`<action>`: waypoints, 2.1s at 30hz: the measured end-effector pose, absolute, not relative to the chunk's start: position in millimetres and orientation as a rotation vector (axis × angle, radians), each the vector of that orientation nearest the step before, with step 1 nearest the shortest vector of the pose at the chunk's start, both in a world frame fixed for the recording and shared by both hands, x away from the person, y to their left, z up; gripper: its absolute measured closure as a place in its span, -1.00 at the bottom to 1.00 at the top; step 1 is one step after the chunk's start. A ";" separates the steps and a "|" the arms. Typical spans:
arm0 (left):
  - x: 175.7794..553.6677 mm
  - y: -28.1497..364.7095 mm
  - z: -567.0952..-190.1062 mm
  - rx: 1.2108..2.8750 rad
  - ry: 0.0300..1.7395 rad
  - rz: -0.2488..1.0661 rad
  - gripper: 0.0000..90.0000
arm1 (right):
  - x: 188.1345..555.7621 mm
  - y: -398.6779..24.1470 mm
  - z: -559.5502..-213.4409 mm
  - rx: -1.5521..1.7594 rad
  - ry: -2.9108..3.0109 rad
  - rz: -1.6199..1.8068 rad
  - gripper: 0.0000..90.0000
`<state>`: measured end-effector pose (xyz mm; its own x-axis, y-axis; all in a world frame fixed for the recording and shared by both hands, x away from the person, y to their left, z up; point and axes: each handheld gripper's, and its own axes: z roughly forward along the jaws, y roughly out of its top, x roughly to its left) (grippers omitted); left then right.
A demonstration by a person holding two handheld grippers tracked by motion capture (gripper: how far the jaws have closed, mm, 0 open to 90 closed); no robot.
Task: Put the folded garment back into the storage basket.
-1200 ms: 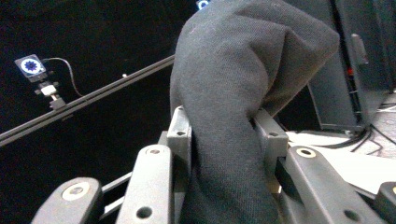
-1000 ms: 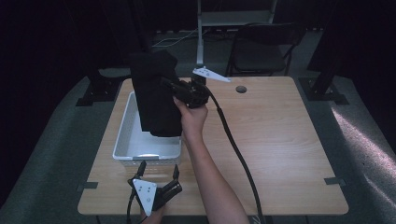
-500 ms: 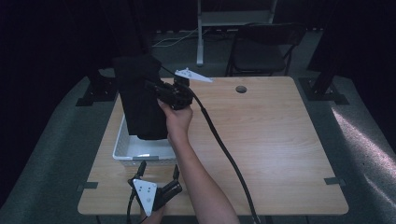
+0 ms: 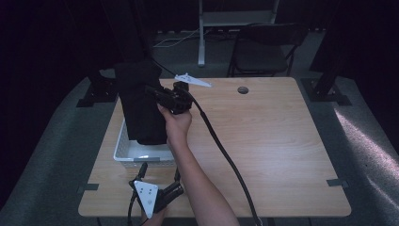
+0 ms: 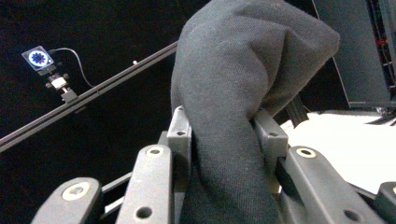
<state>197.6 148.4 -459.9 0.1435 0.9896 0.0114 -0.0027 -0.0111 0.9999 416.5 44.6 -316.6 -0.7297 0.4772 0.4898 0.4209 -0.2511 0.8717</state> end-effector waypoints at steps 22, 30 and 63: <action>197.9 148.3 -459.8 1.283 1.099 1.111 -0.98 | 433.0 46.2 -354.9 1.292 1.974 2.048 0.47; 198.1 148.3 -459.7 1.283 1.101 1.112 -0.98 | 432.7 44.4 -361.3 1.291 1.990 2.027 0.46; 198.5 148.8 -459.5 1.282 1.108 1.107 -0.98 | 440.8 47.8 -378.0 1.509 2.077 1.880 0.42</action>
<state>198.5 148.8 -459.5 0.1390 0.9903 0.0057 0.0074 -0.0068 0.9999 440.8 47.8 -378.0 -0.5494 0.5948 0.5868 0.6428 -0.1478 0.7517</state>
